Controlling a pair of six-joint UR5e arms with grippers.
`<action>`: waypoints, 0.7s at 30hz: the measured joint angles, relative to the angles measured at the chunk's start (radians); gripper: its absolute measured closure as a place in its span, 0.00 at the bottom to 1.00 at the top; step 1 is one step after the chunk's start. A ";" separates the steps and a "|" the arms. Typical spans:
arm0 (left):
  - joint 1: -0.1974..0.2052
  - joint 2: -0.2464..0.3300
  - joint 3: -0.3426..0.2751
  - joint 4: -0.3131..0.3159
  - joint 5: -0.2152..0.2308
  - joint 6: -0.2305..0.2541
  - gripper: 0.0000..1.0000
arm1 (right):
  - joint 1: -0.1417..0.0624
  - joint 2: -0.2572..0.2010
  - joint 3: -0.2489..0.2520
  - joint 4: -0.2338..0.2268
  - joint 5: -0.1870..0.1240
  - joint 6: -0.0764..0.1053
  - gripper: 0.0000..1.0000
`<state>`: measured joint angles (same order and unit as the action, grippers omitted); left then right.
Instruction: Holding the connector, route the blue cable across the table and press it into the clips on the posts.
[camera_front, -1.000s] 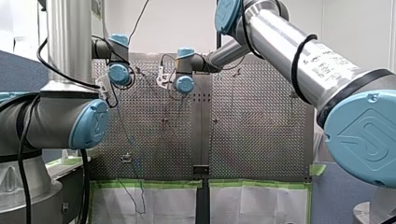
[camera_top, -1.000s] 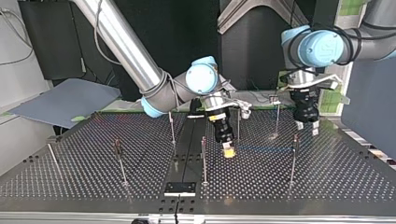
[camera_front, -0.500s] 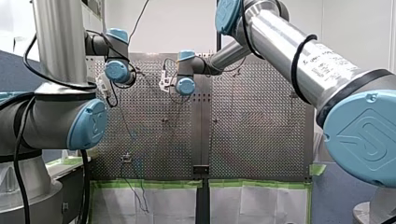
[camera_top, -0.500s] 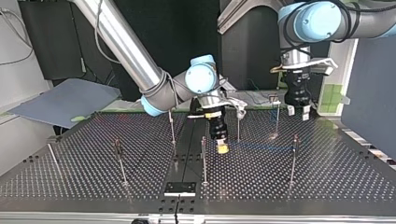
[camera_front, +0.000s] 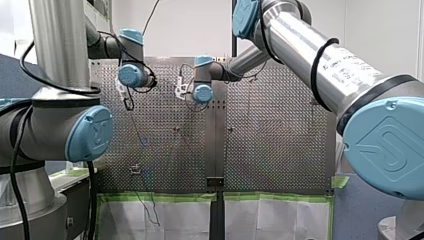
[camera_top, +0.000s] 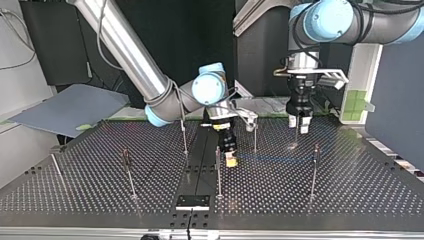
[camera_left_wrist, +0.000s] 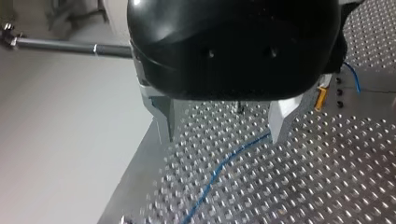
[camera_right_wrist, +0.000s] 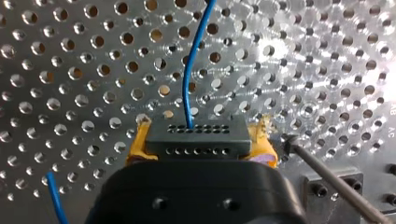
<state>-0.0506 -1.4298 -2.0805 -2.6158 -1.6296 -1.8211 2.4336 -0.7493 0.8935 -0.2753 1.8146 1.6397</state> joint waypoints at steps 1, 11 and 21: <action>-0.009 -0.009 0.009 0.010 -0.004 0.010 0.00 | -0.003 0.000 0.000 0.000 -0.001 -0.001 1.00; -0.091 -0.091 0.090 0.090 -0.078 0.093 0.00 | -0.022 0.000 0.000 0.011 -0.019 -0.009 1.00; -0.172 -0.181 0.180 0.099 -0.167 0.182 0.00 | -0.038 0.000 0.000 0.011 -0.041 -0.010 1.00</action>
<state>-0.2230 -1.6105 -1.9008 -2.5168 -1.7968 -1.6390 2.3961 -0.7496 0.8936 -0.2640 1.7733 1.6294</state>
